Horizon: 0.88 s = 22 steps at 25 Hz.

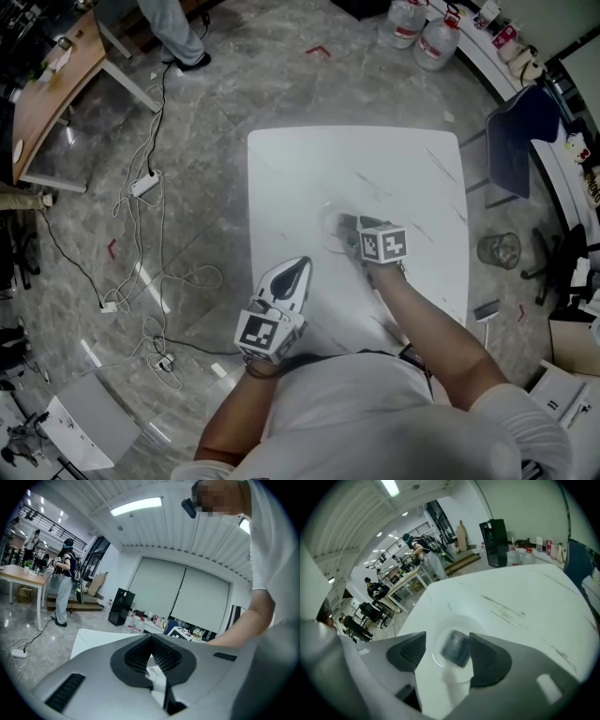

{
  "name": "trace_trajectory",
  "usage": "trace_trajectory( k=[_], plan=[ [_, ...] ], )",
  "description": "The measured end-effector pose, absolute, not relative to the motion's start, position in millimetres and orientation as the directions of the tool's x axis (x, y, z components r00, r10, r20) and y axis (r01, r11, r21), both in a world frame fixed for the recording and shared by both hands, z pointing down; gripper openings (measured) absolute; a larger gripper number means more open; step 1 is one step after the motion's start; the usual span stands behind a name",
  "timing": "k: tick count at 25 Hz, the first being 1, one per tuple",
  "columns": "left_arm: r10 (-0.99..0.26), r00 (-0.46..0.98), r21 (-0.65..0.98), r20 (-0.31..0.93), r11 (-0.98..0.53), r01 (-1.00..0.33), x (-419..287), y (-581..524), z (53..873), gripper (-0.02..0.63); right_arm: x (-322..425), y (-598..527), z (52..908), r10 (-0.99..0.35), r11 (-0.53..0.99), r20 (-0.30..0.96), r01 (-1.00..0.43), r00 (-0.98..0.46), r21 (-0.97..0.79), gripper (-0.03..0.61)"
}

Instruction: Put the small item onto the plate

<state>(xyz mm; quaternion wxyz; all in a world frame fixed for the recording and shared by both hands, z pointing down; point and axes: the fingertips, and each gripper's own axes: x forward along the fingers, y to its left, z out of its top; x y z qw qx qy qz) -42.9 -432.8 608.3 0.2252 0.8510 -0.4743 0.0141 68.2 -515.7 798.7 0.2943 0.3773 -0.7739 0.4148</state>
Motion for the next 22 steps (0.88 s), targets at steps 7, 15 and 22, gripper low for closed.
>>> trace_trajectory(
  k=[7, 15, 22],
  plan=[
    [-0.821, 0.531, 0.329, 0.207, -0.453, -0.829, -26.5, -429.9, 572.5, 0.006, 54.7, -499.7, 684.2, -0.425, 0.615, 0.581, -0.692, -0.694, -0.377, 0.125],
    [-0.87, 0.47, 0.299, 0.15, -0.414, -0.86, -2.1, -430.9, 489.4, 0.006, 61.2, -451.4, 518.6, -0.461, 0.836, 0.287, -0.52, -0.84, -0.178, 0.003],
    [-0.88, 0.47, 0.22, 0.068, -0.446, -0.867, 37.3, -413.7, 390.8, 0.006, 83.7, -407.2, 383.7, -0.466, 0.881, 0.029, -0.467, -0.884, -0.075, 0.003]
  ],
)
